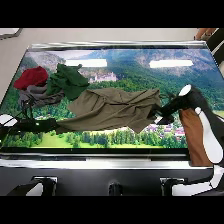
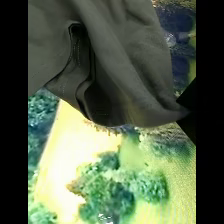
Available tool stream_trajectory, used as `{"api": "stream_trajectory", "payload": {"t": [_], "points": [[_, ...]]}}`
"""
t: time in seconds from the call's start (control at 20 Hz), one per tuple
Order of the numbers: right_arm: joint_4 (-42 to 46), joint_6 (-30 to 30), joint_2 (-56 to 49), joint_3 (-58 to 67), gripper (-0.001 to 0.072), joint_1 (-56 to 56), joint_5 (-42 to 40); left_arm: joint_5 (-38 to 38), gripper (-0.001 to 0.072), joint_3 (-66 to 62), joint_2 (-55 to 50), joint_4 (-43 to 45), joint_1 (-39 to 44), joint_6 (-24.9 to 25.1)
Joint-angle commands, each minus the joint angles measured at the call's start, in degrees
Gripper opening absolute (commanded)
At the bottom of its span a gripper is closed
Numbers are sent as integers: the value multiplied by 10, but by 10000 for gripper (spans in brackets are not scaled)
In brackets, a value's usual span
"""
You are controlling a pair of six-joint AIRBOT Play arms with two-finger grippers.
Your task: Fold the shirts.
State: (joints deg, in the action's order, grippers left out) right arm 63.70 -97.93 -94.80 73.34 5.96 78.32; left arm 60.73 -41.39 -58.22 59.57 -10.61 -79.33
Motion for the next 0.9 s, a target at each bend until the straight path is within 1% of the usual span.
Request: {"api": "stream_trajectory", "payload": {"t": [0.0, 0.05, 0.1, 0.15, 0.2, 0.25, 0.3, 0.35, 0.45, 0.55, 0.7, 0.8, 0.85], "points": [[-45, -19, -3, -50, 702, -37, -95, 3, 27, -1, 0, 0, 0, 1], [-46, -27, -5, -50, 687, -49, -116, 3, 27, -1, 0, 0, 0, 1], [-46, -33, -5, -50, 571, -56, -134, 3, 27, -1, 0, 0, 0, 1], [-50, -35, -4, -48, 320, -57, -141, 3, 27, -1, 0, 0, 0, 5], [-49, -35, -3, -38, 40, -55, -133, 2, 27, -2, 0, 0, 0, 20], [-45, -27, 2, -23, 41, -51, -121, 6, 27, -7, 1, 0, -1, 32], [-43, -2, 14, -4, 40, -50, -109, 13, 27, -21, 5, 1, -2, 36], [-24, 17, 38, 23, 40, -50, -107, 14, 26, -46, 14, 2, -2, 35], [23, 26, 105, 96, 39, -51, -128, 12, 26, -131, 40, 2, -1, 35], [65, 44, 189, 191, 39, -51, -193, 1, 26, -263, 69, 0, -1, 35], [110, 56, 327, 328, 40, -51, -336, -56, 26, -500, 102, -11, -1, 28], [124, 59, 406, 372, 40, -51, -395, -99, 26, -634, 116, -11, -1, 16], [124, 59, 445, 377, 40, -51, -410, -110, 26, -682, 122, -11, -1, -1]]}}
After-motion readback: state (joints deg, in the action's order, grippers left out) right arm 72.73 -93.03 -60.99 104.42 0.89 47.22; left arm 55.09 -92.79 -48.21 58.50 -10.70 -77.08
